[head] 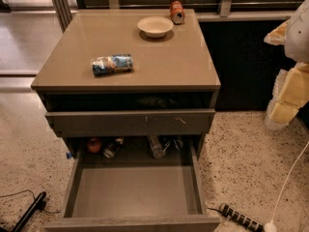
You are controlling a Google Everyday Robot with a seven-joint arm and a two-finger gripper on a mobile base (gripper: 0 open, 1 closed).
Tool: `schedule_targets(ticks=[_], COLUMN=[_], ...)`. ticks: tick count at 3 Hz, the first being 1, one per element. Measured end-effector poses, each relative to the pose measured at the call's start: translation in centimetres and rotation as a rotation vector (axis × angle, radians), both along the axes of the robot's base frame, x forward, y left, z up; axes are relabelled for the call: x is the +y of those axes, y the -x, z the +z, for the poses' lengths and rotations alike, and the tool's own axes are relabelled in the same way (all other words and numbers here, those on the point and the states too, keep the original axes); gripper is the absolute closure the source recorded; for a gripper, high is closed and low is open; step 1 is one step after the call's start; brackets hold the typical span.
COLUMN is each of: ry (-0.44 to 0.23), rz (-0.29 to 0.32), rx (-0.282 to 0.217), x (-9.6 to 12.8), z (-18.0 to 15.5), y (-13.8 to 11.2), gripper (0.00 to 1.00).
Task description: Place redbull can into middle drawer
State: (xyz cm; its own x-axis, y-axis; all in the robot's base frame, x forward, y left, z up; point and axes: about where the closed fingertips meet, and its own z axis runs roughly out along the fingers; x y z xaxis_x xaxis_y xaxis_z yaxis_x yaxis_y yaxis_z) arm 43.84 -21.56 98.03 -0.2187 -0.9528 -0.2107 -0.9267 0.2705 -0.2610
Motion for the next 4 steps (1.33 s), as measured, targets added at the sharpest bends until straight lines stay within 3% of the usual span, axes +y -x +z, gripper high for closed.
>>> schedule_targets(ticks=[1,3,4], ry=[0.002,0.029,0.034], rz=[0.0,0.052,0.135], rx=[-0.006,-0.079,-0.103], x=[0.0,1.4,3.8], z=[0.1,1.7,2.9], y=[-0.7,-12.1,-17.8], gripper=[0.0,0.0,0.0])
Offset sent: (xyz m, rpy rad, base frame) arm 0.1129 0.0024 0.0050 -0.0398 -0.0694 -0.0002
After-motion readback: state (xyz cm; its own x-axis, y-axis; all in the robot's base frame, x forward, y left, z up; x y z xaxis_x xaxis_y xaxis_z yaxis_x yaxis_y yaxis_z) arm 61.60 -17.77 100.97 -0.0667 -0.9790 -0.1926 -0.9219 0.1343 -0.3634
